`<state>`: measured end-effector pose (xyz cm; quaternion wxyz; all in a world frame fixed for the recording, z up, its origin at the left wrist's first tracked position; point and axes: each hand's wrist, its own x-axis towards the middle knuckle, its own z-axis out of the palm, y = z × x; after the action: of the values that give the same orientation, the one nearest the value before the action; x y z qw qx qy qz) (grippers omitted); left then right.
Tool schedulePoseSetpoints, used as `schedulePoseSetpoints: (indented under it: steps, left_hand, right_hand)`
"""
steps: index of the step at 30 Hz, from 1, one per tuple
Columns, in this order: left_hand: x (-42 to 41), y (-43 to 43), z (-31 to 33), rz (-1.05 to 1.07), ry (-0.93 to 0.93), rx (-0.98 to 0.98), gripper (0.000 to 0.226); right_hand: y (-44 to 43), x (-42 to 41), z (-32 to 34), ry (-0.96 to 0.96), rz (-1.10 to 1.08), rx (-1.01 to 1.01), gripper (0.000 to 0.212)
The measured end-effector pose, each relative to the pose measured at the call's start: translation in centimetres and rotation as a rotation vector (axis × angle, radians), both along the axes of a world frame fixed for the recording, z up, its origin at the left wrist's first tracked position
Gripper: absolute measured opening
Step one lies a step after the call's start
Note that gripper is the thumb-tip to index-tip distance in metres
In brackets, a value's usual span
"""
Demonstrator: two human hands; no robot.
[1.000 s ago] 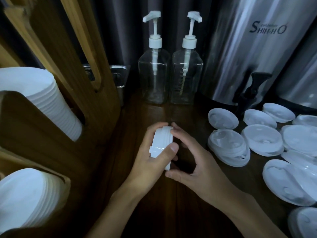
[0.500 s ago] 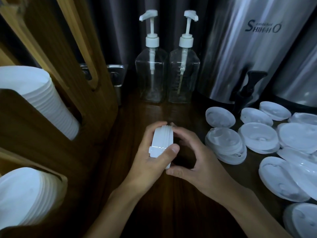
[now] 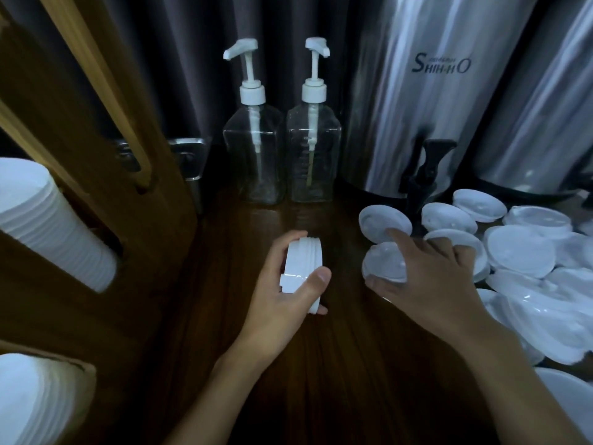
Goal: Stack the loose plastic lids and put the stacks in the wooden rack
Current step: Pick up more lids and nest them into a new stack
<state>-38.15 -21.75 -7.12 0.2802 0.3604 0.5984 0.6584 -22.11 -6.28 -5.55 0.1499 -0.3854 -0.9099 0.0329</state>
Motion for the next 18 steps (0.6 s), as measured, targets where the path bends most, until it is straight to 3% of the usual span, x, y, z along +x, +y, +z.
schedulePoseSetpoints:
  steps: [5,10,14,18]
  left_hand:
    - [-0.3,-0.1,-0.2,0.0,0.001,-0.002,0.062]
    - [-0.6,-0.2,-0.1,-0.006,-0.041,0.02,0.059]
    - [-0.6,-0.3,0.1,-0.001,-0.083,0.053,0.057]
    - [-0.6,-0.3,0.3,0.008,-0.105,0.071,0.055]
  right_hand:
    - [-0.1,-0.8,0.4,0.175,0.016,-0.011,0.073]
    - [-1.4,-1.5,0.9,0.668,0.157,-0.452,0.069]
    - [-3.2,-2.6,0.3,0.828,0.279,-0.663,0.079]
    - [-4.5,-3.4,0.0,0.946,0.335,-0.744,0.082]
